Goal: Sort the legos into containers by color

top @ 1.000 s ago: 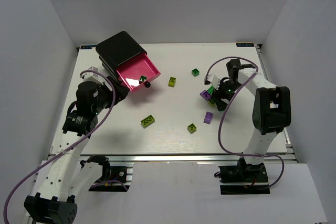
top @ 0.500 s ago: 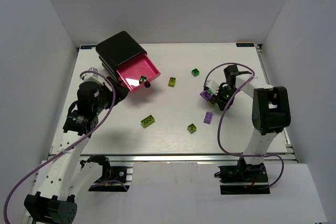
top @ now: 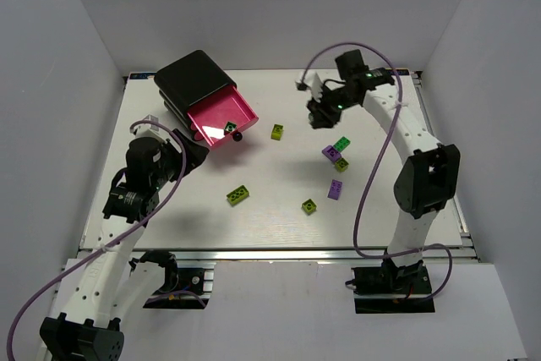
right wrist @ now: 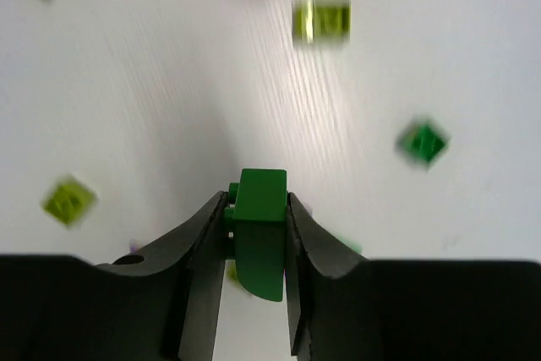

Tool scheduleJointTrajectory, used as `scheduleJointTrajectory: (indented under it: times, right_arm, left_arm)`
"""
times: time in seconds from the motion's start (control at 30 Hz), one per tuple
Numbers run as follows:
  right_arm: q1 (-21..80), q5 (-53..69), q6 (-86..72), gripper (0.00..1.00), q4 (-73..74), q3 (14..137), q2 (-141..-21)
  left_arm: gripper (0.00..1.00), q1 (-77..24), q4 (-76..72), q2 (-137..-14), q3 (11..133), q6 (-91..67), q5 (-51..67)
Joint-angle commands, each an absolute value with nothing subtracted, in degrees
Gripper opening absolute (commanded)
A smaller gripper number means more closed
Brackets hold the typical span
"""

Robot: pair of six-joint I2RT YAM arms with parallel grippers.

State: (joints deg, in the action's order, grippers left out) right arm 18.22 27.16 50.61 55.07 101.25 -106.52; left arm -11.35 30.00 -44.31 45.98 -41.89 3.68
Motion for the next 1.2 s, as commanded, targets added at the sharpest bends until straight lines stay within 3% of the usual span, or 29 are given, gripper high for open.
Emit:
scheduleJointTrajectory:
  times: [0.0, 0.07, 0.3, 0.67, 0.77, 0.87, 0.9, 1.0, 1.17]
  right_arm:
    - [23.89, 37.00, 36.96, 0.00, 49.89, 107.39, -110.03]
    - [29.59, 36.83, 29.58, 0.00, 40.23, 108.89, -111.26]
    - [35.42, 35.16, 13.81, 0.00, 22.51, 116.27, -118.55]
    - [41.48, 28.48, 7.92, 0.00, 7.23, 118.83, -124.62]
    - [42.27, 25.41, 6.33, 0.05, 3.97, 118.39, -126.64]
    - [42.54, 23.73, 6.77, 0.25, 3.69, 120.32, -129.19]
    - [42.63, 23.30, 6.85, 0.40, 3.52, 120.67, -129.63]
    - [42.63, 22.94, 7.21, 0.58, 3.43, 122.34, -130.69]
    - [42.01, 22.41, 7.29, 0.66, 2.90, 123.13, -129.30]
  left_arm:
    - [0.81, -11.07, 29.44, -43.51, 46.49, -42.10, 4.22]
    - [0.81, -11.07, 30.93, -42.90, 47.19, -41.75, 3.70]
    - [0.81, -11.07, 33.48, -40.34, 47.20, -42.89, 2.72]
    - [0.81, -11.07, 36.21, -35.51, 45.79, -45.35, 2.37]
    - [0.81, -11.07, 36.47, -35.24, 45.35, -45.79, 2.99]
    - [0.81, -11.07, 36.56, -34.54, 44.91, -46.23, 3.08]
    - [0.81, -11.07, 36.56, -34.37, 45.00, -46.40, 2.99]
    - [0.81, -11.07, 36.83, -33.93, 44.82, -46.58, 2.64]
    - [0.81, -11.07, 35.86, -33.31, 43.77, -47.20, 2.64]
